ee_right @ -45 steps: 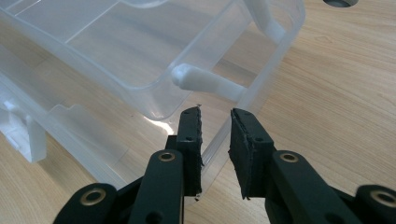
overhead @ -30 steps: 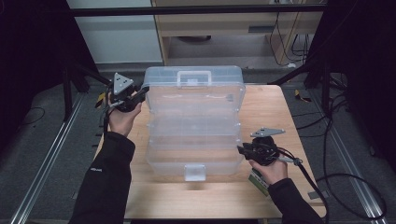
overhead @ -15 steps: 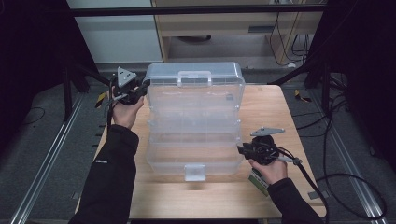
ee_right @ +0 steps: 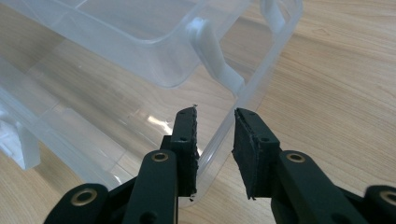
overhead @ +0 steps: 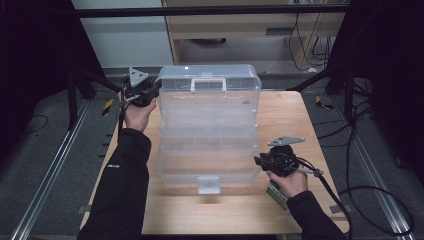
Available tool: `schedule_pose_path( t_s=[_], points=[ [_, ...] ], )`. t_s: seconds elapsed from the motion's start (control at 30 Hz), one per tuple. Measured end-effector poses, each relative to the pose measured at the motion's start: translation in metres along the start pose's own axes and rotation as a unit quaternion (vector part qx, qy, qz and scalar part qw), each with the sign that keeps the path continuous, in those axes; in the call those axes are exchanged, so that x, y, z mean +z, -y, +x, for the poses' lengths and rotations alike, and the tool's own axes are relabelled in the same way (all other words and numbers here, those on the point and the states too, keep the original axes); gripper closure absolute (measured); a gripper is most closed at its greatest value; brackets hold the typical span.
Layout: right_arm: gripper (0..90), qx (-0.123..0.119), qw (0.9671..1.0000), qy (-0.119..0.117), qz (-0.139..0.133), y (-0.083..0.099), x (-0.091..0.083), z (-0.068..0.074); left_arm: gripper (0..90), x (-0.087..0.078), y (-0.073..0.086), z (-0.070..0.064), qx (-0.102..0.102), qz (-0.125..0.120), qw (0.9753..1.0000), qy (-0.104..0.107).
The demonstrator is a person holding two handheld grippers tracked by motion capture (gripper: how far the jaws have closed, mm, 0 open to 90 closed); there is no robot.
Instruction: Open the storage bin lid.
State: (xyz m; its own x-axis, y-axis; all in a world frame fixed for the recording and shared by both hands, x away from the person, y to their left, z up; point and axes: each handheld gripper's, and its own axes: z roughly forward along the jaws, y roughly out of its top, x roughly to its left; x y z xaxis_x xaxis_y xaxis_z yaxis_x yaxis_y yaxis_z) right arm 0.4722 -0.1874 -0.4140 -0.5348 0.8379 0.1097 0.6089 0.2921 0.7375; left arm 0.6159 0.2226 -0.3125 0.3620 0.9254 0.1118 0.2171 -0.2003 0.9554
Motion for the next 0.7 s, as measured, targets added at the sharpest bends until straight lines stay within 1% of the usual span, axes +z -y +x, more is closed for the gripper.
schedule_pose_path(
  t_s=[0.13, 0.4, 0.5, 0.7],
  points=[
    [69.8, 0.0, 1.0, -0.001, 0.0, 0.0, 0.0, 0.0, 79.7, 0.006, -0.001, 0.001, -0.001, 0.003, 1.0, -0.003],
    [69.7, -0.001, 1.0, -0.001, 0.001, 0.0, 0.0, 0.0, 80.8, 0.018, -0.002, 0.003, -0.009, 0.007, 0.9999, -0.009],
    [69.6, -0.001, 1.0, -0.001, 0.002, 0.0, 0.0, 0.0, 81.0, 0.022, -0.002, 0.003, -0.007, 0.011, 0.9998, -0.011],
    [69.6, -0.003, 1.0, -0.001, 0.002, -0.001, 0.0, -0.001, 81.3, 0.029, -0.001, 0.006, -0.013, 0.011, 0.9998, -0.01]
  ],
)
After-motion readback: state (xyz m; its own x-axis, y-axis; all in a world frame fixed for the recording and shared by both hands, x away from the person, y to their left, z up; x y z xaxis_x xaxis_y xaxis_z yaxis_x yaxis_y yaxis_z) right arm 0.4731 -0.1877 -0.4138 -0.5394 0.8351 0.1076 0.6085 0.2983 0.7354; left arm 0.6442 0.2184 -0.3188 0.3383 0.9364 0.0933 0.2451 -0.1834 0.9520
